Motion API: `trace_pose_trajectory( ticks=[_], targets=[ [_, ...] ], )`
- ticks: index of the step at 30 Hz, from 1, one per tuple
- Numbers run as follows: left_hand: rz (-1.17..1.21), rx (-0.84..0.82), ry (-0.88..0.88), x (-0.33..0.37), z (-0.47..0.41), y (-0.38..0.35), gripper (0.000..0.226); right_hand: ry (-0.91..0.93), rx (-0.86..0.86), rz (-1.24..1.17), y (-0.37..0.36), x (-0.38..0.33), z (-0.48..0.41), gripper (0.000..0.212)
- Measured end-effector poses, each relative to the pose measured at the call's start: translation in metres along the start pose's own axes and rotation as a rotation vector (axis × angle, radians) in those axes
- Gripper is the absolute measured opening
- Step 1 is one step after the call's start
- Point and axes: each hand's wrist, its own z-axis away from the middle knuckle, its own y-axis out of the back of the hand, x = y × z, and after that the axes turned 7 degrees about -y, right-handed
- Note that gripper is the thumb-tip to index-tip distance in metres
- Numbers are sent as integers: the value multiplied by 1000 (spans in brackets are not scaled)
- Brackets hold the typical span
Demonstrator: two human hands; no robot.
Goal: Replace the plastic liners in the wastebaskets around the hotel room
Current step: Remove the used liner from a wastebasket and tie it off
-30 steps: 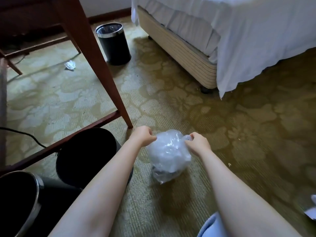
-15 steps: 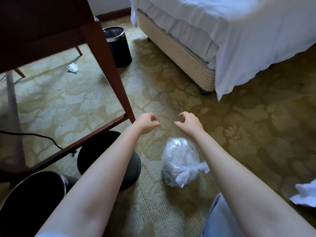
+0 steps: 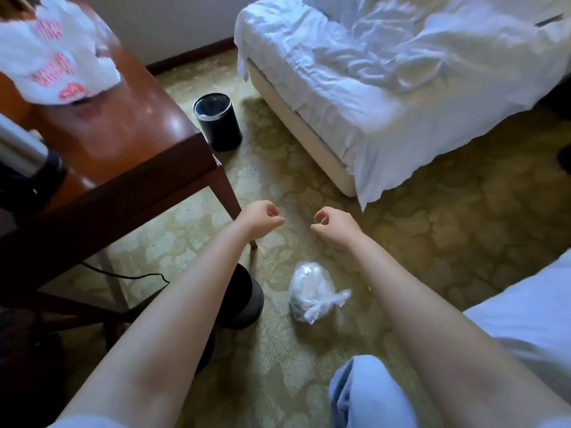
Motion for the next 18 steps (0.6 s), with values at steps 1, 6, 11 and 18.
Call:
trace_pose_trajectory(
  ticks=[1, 6, 11, 18],
  targets=[
    [2, -7, 3, 19, 11, 15, 33, 1, 0, 2, 20, -9, 15, 38],
    [-14, -37, -16, 117, 58, 74, 31, 0, -13, -32, 116, -40, 83, 38],
    [-77, -51, -102, 194, 94, 104, 27, -21, 26, -97, 184, -44, 135, 31],
    [-173, -94, -285, 263, 135, 88, 21, -108, 172, -161, 219, -12, 219, 27]
  ],
)
